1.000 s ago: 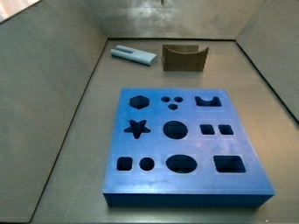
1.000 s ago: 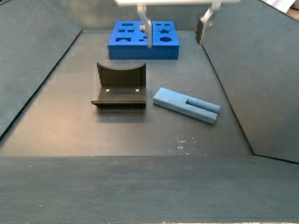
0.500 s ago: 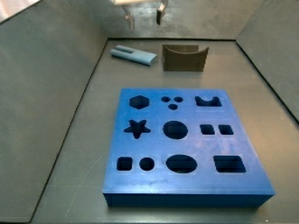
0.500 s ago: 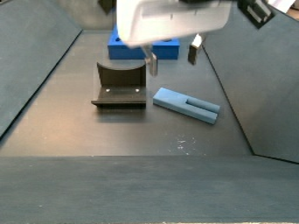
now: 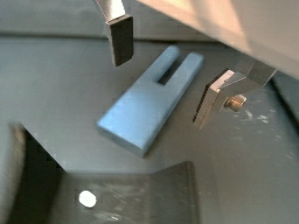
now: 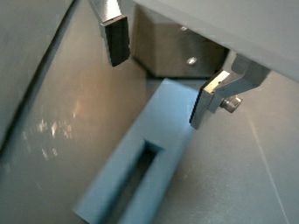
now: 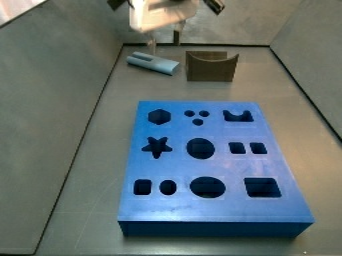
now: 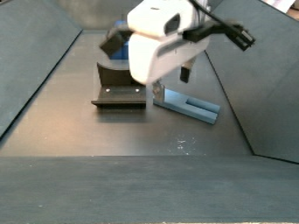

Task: Pick up the square-circle object. Move up. Place the square-circle object on the fixture. Regrasp the square-circle object. Rotate the square-circle object. Move to above the board. Insert the square-circle object.
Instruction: Pick up the square-circle object.

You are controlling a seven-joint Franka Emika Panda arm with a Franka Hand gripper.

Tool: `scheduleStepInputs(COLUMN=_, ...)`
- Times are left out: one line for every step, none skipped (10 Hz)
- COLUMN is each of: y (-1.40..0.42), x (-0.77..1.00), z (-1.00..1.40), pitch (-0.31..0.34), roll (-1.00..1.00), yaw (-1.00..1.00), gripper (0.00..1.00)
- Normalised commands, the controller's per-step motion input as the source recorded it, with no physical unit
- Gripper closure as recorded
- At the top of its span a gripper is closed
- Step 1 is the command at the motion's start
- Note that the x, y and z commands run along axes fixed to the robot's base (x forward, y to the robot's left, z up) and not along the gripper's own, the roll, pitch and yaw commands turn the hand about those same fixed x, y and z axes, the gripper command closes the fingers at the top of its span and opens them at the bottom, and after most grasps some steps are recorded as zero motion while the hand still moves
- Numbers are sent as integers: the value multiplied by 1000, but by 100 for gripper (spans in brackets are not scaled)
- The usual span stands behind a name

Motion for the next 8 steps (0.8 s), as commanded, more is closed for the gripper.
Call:
scheduleStepInputs(y=-217, x=-49, z=-754, pitch=-61, roll=121, yaw=966, gripper=0)
scheduleStepInputs(y=0, x=-23, z=-366, pitch=-3, roll=54, yaw=311, gripper=0)
scheduleStepInputs(y=0, x=-114, z=-300, pitch=0, roll=86, yaw=71, gripper=0)
scheduleStepInputs(y=0, x=-189, z=-406, pitch=0, roll=76, yaw=117, gripper=0)
scheduleStepInputs(y=0, x=-214, z=-337, pitch=0, roll=86, yaw=134, gripper=0)
scheduleStepInputs(y=0, x=-171, z=-291, pitch=0, roll=90, yaw=131, gripper=0)
scheduleStepInputs(y=0, x=-306, z=-374, pitch=-19, roll=109, yaw=194, gripper=0)
scheduleStepInputs(y=0, x=-111, z=-197, pitch=-41, roll=0, yaw=89, gripper=0)
